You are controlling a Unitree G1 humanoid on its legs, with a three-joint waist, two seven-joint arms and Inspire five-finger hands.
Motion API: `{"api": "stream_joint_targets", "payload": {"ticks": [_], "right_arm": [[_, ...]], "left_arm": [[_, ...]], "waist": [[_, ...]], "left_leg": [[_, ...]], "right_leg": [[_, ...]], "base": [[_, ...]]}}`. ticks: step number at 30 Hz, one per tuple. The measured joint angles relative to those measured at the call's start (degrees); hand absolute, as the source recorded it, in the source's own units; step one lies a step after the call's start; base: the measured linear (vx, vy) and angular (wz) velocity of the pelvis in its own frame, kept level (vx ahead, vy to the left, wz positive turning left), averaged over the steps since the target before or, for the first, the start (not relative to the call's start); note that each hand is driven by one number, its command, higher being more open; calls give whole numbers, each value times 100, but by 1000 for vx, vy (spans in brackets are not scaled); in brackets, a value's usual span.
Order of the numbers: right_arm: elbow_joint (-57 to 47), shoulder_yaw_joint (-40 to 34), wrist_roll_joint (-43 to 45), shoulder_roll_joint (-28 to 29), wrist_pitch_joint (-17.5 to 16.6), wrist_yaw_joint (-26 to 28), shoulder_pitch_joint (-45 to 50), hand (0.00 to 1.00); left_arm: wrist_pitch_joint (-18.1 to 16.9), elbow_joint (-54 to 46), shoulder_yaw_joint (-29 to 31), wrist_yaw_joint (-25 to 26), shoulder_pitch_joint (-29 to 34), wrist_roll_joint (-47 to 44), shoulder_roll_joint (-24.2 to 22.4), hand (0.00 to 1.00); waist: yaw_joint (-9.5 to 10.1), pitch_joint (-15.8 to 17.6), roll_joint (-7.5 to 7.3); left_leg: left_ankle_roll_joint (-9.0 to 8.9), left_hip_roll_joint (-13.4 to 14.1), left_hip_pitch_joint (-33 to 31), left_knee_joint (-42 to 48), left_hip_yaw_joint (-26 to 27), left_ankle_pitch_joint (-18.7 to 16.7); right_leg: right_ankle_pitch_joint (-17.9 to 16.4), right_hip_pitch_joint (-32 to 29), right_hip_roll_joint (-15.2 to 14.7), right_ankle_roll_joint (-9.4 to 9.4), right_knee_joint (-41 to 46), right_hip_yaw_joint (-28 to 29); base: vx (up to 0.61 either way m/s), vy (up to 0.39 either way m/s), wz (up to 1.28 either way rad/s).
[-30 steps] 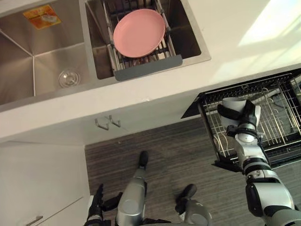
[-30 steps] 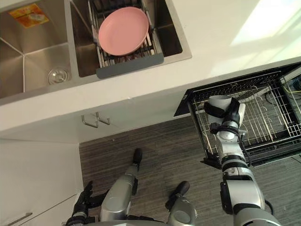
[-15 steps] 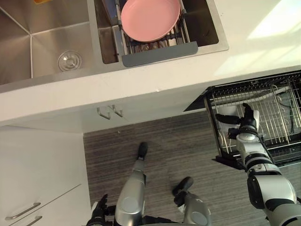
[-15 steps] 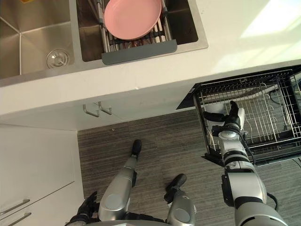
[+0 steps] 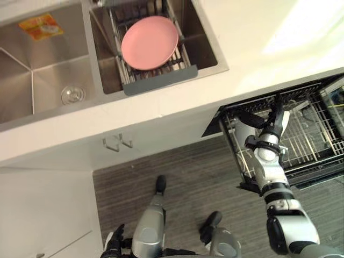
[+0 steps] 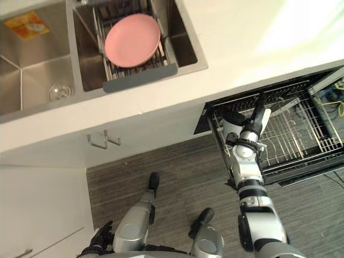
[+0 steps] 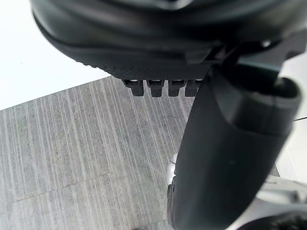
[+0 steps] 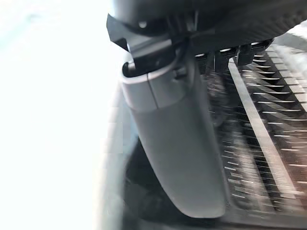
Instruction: Walk over to the sink, pick up the cup, carry it to the dishwasher, place the cup inside the dishwasher, then close the dishwasher door
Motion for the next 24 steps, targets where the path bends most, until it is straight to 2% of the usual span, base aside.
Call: {"api": "stream_joint_targets", "payload": {"ticks": [4,9,13,16,17,18,19,21,22,24], "right_arm": [[-1358,5,-65,492,-10,-108,790,100],[-2553,-247,104,596,-130,-304,1085,100],[-3276,-510,239,591,-161,-194,1312,100],[-3635,-549,242,593,-195,127,1500,100],[-3805,-552,425,593,-274,382,1618,100],[-3949,-550,668,587,-383,644,1720,100],[-4008,-549,816,581,-449,782,1749,100],[-4056,-485,1323,459,-659,1305,1771,100],[-4056,-440,1438,421,-668,1418,1775,100],[-4044,-262,1679,406,-671,1711,1798,100]], "left_arm": [[78,72,236,250,298,-86,-119,100],[75,153,378,559,553,-148,-262,100],[98,154,390,679,696,-362,-307,100],[132,149,687,668,788,-363,-401,100],[161,153,765,657,802,-361,-425,100],[204,178,812,663,806,-361,-442,100],[216,199,816,662,807,-360,-443,100],[268,218,825,640,844,-361,-497,100],[275,217,828,626,855,-363,-529,100],[276,211,870,573,900,-380,-585,100]], "waist": [[-132,-412,-47],[-256,-814,-29],[-386,-926,-20],[-509,-953,-8],[-550,-979,10],[-630,-1023,27],[-676,-1035,41],[-752,-1119,138],[-754,-1141,166],[-725,-1198,234]], "left_leg": [[-76,147,239,-2,82,-77],[-194,475,343,-1,300,-108],[-241,627,379,-1,343,-93],[-197,648,409,6,445,-133],[-147,685,409,10,716,-169],[-65,770,401,18,1306,-207],[-13,808,396,27,1609,-218],[206,899,343,113,2445,-141],[271,894,325,134,2547,-82],[233,818,326,128,2612,66]], "right_leg": [[54,284,193,-33,-263,48],[142,275,510,-186,-412,315],[143,277,650,-265,-412,373],[148,321,660,-269,-405,371],[160,359,639,-251,-423,300],[186,431,591,-215,-477,147],[202,478,558,-196,-495,42],[192,620,423,-120,-498,-353],[183,662,390,-87,-495,-446],[156,771,304,8,-485,-633]], "base": [[-18,-77,-13],[-59,-70,-26],[-74,-58,-14],[-53,-14,-1],[-38,7,31],[-23,12,48],[11,21,79],[46,58,91],[57,96,79],[47,83,49]]}}
